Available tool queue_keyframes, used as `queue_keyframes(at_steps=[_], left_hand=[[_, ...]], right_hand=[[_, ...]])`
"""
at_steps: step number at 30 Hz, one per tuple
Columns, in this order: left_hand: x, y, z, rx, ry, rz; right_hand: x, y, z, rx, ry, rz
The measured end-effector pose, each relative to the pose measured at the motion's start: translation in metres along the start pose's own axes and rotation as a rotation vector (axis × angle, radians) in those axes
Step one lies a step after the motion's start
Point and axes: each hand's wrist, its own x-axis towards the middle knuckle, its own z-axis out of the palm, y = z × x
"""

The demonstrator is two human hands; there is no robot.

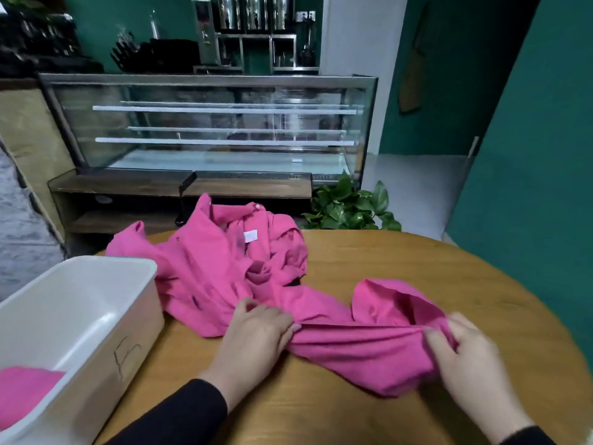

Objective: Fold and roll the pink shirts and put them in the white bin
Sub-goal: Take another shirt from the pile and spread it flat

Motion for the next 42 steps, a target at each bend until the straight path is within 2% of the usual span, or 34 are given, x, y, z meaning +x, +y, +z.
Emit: queue_keyframes(at_steps=[1,3,6,8,11,13,15,17,18,20,22,24,25,27,28,32,35,37,39,42], left_hand=[[0.000,0.011,-0.006,-0.051,0.038,0.042],[-0.005,0.032,-0.015,-0.151,0.066,0.072],[-0.017,0.056,-0.022,-0.316,0.013,0.117],[-0.027,0.071,-0.022,-0.356,-0.049,0.253],[-0.038,0.088,-0.018,-0.355,-0.202,0.425],[-0.041,0.089,-0.014,-0.348,-0.276,0.393],[-0.042,0.086,-0.009,-0.399,-0.347,0.319],[-0.042,0.084,-0.007,-0.479,-0.371,0.298],[-0.042,0.085,-0.007,-0.522,-0.374,0.279],[-0.043,0.088,-0.008,-0.563,-0.347,0.215],[-0.042,0.085,-0.008,-0.537,-0.237,0.122],[-0.039,0.074,-0.009,-0.565,-0.184,0.053],[-0.039,0.067,-0.010,-0.563,-0.223,0.068],[-0.044,0.050,-0.007,-0.512,-0.332,0.165],[-0.047,0.042,-0.004,-0.511,-0.349,0.197],[-0.054,0.024,0.000,-0.607,-0.328,0.073],[-0.050,0.029,-0.001,-0.612,-0.288,0.116],[-0.046,0.035,-0.005,-0.603,-0.219,0.147],[-0.042,0.040,-0.012,-0.624,-0.122,0.130],[-0.025,0.042,-0.029,-0.691,0.055,0.051]], right_hand=[[-0.002,0.006,-0.006,0.061,0.049,0.070],[-0.006,0.015,-0.013,0.176,0.035,0.228],[-0.017,0.012,-0.016,0.477,-0.067,0.469],[-0.023,0.012,-0.014,0.551,-0.115,0.545],[-0.026,0.017,-0.012,0.264,-0.008,0.404],[-0.026,0.011,-0.015,0.073,0.089,0.232],[-0.023,-0.002,-0.018,-0.013,0.095,-0.057],[-0.019,-0.011,-0.016,-0.117,-0.073,-0.312],[-0.018,-0.013,-0.012,-0.178,-0.219,-0.349],[-0.015,-0.010,-0.002,-0.324,-0.472,-0.319],[-0.012,0.001,0.007,-0.442,-0.611,-0.275],[-0.011,0.009,0.003,-0.379,-0.714,-0.175],[-0.009,0.009,-0.001,-0.261,-0.736,-0.111],[-0.006,0.010,-0.008,-0.057,-0.656,-0.009],[-0.006,0.008,-0.010,-0.054,-0.610,-0.003],[-0.011,-0.004,0.000,-0.476,-0.656,-0.132],[-0.014,-0.016,0.012,-0.586,-0.683,-0.264],[-0.013,-0.022,0.014,-0.617,-0.607,-0.316],[-0.007,-0.027,0.012,-0.464,-0.429,-0.294],[0.012,-0.041,-0.003,0.043,-0.132,-0.145]])
